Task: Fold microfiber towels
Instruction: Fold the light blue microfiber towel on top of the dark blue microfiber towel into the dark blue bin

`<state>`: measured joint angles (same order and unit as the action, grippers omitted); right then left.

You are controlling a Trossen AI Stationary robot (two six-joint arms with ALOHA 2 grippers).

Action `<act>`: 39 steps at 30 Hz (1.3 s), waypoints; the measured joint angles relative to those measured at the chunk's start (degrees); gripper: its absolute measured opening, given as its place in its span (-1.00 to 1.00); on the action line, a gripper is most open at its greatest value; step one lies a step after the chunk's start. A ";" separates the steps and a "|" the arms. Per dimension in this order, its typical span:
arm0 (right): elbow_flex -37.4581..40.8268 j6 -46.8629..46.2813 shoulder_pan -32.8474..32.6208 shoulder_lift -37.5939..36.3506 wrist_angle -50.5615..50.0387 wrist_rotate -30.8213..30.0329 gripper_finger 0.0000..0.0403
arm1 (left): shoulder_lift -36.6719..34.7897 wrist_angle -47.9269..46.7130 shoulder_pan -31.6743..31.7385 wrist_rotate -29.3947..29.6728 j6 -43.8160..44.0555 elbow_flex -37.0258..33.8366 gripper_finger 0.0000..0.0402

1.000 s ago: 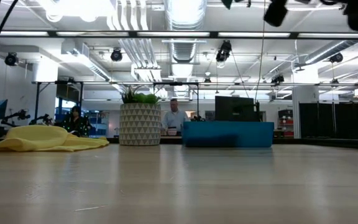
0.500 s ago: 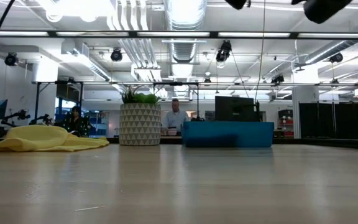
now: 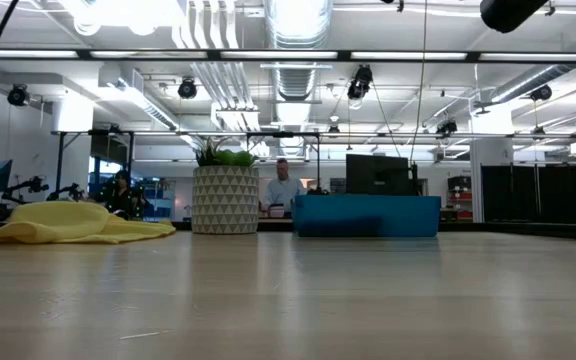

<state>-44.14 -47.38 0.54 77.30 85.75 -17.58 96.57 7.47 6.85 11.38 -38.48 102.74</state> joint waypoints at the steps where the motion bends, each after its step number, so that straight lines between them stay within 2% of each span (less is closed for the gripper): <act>1: 0.00 0.37 0.00 0.00 -0.17 0.01 -0.31 | 0.00 -0.14 0.00 0.00 0.00 -0.01 -1.00; 5: 0.02 0.70 0.00 0.00 -0.48 0.00 -0.75 | 0.00 -0.73 -0.11 0.00 -0.98 -0.04 -1.00; 7: 0.02 0.75 0.00 -0.15 -0.54 0.02 -0.90 | 0.00 -1.35 -0.15 0.02 -3.48 -0.06 -1.00; 10: 0.11 0.75 0.00 -1.34 -2.72 0.26 -0.93 | 0.00 -4.31 -0.15 0.02 -7.93 -0.34 -1.00; 13: 0.20 0.90 0.09 -4.09 -10.61 1.19 -0.95 | 0.00 -8.69 -0.20 -0.03 -9.94 -0.55 -0.95; 18: 0.15 0.08 0.02 -13.02 -35.40 2.35 -0.95 | -1.37 -13.53 0.43 4.65 -10.09 -0.86 -0.63; 22: -2.89 -0.16 1.37 -21.47 -63.85 3.15 -0.95 | -3.78 -17.68 1.06 11.33 -9.76 -1.00 -0.28; 25: -8.89 -0.13 4.21 -24.91 -87.51 5.84 -0.95 | -5.77 -23.79 1.49 13.11 -6.12 -1.09 -0.07; 28: -15.92 2.71 7.81 -23.90 -104.44 10.99 -0.95 | -7.17 -29.65 1.83 13.20 0.24 -1.14 0.04; 31: -22.55 7.59 11.21 -20.18 -112.89 18.24 -0.96 | -8.08 -34.17 2.16 13.18 5.78 -1.93 0.07; 36: -31.16 16.17 13.68 -8.53 -123.07 37.42 -0.96 | -8.38 -35.93 2.27 13.17 10.13 -3.88 0.07; 38: -35.36 21.40 13.36 -3.45 -132.95 43.62 -0.96 | -8.41 -35.96 2.27 13.18 11.25 -4.67 0.07; 39: -37.57 24.36 12.87 -1.05 -139.26 44.78 -0.96 | -8.44 -36.00 2.27 13.18 11.64 -5.08 0.07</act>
<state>-81.71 -23.02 13.40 76.25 -53.50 27.20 88.14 -28.53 9.13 24.56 -26.84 97.66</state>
